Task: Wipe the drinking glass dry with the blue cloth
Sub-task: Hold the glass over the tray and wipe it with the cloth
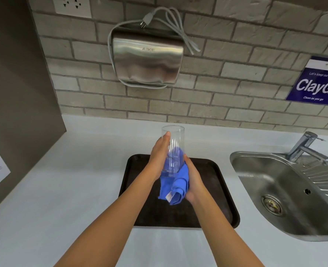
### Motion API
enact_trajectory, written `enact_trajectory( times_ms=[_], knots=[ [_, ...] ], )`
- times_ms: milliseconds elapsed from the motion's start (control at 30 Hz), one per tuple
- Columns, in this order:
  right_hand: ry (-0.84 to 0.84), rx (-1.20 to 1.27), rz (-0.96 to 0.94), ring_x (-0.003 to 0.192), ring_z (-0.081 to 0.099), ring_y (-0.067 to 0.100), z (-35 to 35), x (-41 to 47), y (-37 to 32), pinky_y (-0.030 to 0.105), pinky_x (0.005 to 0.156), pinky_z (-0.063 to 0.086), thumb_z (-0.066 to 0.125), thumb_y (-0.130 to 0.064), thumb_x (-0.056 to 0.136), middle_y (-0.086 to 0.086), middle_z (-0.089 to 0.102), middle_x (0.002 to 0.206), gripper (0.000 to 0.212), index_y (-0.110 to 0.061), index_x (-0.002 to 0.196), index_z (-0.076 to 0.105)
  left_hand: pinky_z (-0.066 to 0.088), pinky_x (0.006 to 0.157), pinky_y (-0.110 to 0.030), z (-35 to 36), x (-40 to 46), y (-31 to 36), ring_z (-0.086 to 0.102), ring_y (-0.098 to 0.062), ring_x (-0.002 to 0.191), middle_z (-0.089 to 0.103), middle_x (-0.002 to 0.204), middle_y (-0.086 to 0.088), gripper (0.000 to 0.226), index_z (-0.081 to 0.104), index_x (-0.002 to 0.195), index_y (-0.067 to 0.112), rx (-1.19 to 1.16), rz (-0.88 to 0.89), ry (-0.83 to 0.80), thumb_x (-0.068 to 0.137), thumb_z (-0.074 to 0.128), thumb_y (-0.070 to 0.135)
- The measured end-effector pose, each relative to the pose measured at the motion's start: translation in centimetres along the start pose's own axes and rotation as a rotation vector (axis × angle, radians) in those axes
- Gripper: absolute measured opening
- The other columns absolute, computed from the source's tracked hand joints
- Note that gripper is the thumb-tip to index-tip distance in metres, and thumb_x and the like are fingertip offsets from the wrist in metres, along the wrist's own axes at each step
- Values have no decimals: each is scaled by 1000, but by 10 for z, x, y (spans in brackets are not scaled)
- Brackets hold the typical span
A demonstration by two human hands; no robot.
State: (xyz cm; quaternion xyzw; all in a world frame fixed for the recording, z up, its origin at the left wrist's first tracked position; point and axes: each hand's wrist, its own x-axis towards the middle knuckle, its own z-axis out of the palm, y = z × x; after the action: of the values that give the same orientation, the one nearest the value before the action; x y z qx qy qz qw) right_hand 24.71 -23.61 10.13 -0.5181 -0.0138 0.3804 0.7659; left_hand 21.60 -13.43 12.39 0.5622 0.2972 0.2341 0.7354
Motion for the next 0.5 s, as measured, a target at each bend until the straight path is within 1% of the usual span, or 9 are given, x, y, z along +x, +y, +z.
enact_trajectory(
  times_ms=[67, 100, 200, 233, 300, 367, 433, 467, 500],
  knots=[
    [15, -14, -61, 93, 68, 29, -6, 1, 7, 42, 89, 54, 46, -39, 102, 20, 68, 109, 43, -4, 118, 66, 50, 102, -41, 0, 6, -9, 59, -24, 119, 57, 138, -12, 61, 40, 149, 20, 214, 160, 60, 98, 45, 54],
    [35, -58, -110, 100, 69, 29, -7, 3, 9, 45, 93, 55, 49, -39, 101, 17, 70, 116, 43, -8, 125, 64, 51, 98, -36, 0, 5, -14, 59, -21, 116, 57, 136, -10, 64, 36, 151, 20, 283, 213, 72, 98, 49, 51],
    [102, -304, -339, 122, 62, 19, -2, 3, 15, 42, 109, 47, 46, -35, 103, 4, 63, 136, 39, -24, 139, 56, 52, 74, -18, 3, -2, -29, 66, -9, 91, 64, 105, 4, 76, 30, 150, 19, 334, 258, 104, 89, 65, 49],
    [113, -384, -403, 124, 60, 15, 0, 1, 19, 39, 110, 46, 45, -35, 104, 1, 61, 139, 39, -29, 141, 53, 49, 66, -15, 3, -3, -31, 65, -6, 82, 64, 93, 8, 79, 30, 150, 19, 312, 242, 125, 87, 68, 50],
    [124, -499, -497, 125, 58, 8, 3, -4, 32, 32, 109, 46, 43, -34, 104, -4, 55, 145, 41, -36, 145, 46, 46, 59, -15, -1, -2, -31, 62, -3, 72, 61, 80, 10, 80, 32, 149, 22, 287, 189, 152, 85, 68, 54],
    [101, -590, -574, 122, 54, -4, 6, -8, 47, 14, 104, 44, 42, -33, 105, -12, 47, 146, 43, -45, 145, 37, 45, 59, -16, -7, -1, -28, 59, -1, 72, 60, 84, 9, 77, 37, 146, 24, 237, 132, 162, 84, 68, 57],
    [85, -641, -609, 112, 49, -20, 10, -11, 52, -3, 92, 38, 42, -32, 104, -17, 42, 140, 42, -52, 140, 32, 48, 64, -18, -12, -2, -29, 61, -2, 80, 64, 102, 4, 71, 42, 143, 25, 137, 83, 144, 85, 67, 56],
    [77, -641, -617, 111, 47, -24, 12, -10, 50, -4, 91, 37, 42, -32, 104, -18, 41, 139, 40, -53, 138, 33, 53, 69, -22, -15, -4, -30, 65, -6, 85, 66, 107, 2, 68, 44, 141, 25, 83, 64, 115, 85, 67, 55],
    [68, -620, -616, 114, 47, -22, 13, -9, 46, 0, 96, 39, 41, -33, 104, -18, 43, 141, 40, -52, 139, 35, 58, 75, -27, -17, -6, -30, 69, -12, 90, 69, 109, -1, 65, 46, 139, 24, 38, 51, 78, 85, 68, 53]
  ],
)
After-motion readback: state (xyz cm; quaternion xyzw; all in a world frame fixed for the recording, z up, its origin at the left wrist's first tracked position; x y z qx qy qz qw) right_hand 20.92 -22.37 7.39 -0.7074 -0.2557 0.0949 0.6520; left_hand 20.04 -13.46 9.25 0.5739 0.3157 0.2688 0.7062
